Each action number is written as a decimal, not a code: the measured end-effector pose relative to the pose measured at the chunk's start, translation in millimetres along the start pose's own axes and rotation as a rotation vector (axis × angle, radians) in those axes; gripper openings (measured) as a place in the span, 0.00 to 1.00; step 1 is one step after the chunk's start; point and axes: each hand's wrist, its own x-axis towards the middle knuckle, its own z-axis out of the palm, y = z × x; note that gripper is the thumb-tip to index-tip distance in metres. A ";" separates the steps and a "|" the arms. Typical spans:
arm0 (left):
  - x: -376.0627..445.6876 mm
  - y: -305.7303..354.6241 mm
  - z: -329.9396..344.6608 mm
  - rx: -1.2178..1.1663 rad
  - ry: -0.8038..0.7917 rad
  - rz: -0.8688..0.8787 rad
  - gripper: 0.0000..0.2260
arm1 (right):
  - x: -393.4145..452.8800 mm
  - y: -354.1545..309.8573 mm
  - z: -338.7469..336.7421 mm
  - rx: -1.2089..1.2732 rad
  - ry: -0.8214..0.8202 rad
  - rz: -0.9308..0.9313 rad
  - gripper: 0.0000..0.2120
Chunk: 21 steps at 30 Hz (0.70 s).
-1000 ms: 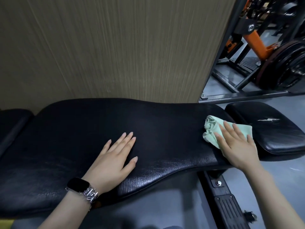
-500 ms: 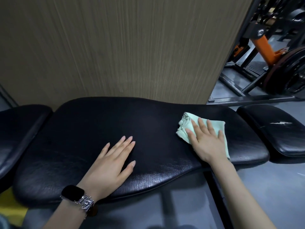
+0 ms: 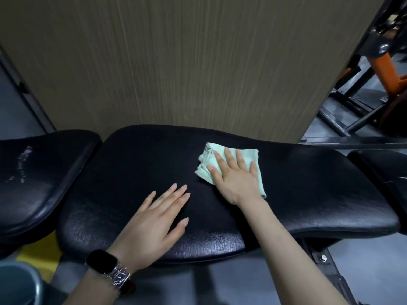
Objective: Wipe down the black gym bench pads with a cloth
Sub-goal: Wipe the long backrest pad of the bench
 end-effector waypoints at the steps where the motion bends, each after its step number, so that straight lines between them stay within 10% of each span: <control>1: -1.0 -1.8 -1.2 -0.002 0.007 -0.001 0.29 | 2.4 -7.3 1.8 -0.002 -0.003 -0.019 0.27; 21: -34.7 -56.4 -16.9 -0.002 0.137 -0.078 0.27 | 19.2 -116.6 27.1 0.011 -0.067 -0.232 0.27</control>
